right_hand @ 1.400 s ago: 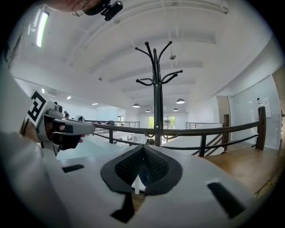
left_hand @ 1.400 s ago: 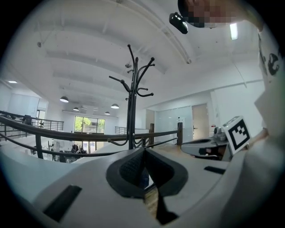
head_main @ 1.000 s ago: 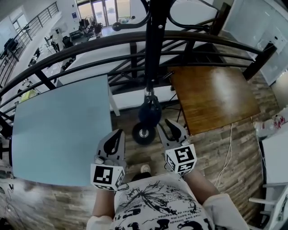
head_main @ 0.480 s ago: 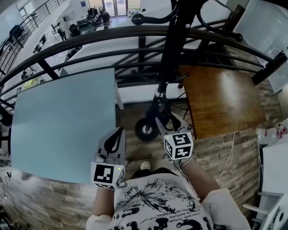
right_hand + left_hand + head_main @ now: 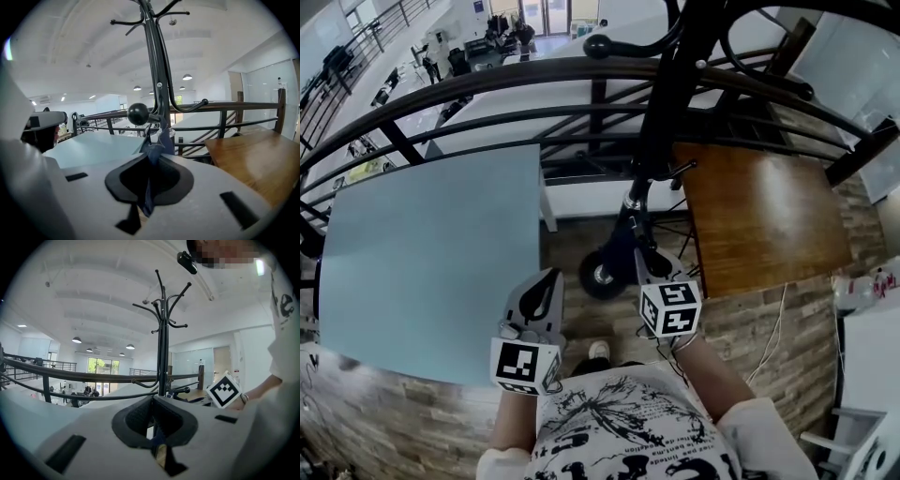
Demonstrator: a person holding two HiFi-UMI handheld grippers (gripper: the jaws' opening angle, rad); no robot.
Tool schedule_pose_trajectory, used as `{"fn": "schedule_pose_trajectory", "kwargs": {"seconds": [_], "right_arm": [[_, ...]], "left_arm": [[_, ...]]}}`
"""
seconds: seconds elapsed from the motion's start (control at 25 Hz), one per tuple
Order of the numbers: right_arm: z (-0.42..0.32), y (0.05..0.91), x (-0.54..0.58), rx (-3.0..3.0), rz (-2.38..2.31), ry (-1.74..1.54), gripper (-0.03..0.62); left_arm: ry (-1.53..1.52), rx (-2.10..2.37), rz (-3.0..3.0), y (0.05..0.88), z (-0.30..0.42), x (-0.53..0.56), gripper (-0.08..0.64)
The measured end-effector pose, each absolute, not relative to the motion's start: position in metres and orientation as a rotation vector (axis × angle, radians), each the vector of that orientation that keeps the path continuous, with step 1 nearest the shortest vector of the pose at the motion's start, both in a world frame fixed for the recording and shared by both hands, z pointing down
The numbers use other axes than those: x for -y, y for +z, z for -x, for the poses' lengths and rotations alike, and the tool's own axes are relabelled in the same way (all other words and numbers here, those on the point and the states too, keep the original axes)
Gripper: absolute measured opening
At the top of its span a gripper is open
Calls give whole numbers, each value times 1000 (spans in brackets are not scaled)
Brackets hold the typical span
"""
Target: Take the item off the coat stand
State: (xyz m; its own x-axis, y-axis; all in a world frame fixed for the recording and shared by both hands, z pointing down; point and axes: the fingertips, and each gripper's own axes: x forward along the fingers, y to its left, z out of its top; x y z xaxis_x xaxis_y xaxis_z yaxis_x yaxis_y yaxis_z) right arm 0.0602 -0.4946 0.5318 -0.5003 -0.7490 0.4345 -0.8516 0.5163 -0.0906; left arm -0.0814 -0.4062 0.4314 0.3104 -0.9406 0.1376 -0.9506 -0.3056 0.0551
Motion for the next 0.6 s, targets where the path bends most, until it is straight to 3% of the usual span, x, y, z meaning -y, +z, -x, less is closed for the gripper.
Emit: {"fn": "schedule_pose_trajectory", "kwargs": {"seconds": [0.6], "right_arm": [[-80,481,445,2491,-1325,264,5]], "left_arm": [[145,1708,-2507,424,43,386,5]]}}
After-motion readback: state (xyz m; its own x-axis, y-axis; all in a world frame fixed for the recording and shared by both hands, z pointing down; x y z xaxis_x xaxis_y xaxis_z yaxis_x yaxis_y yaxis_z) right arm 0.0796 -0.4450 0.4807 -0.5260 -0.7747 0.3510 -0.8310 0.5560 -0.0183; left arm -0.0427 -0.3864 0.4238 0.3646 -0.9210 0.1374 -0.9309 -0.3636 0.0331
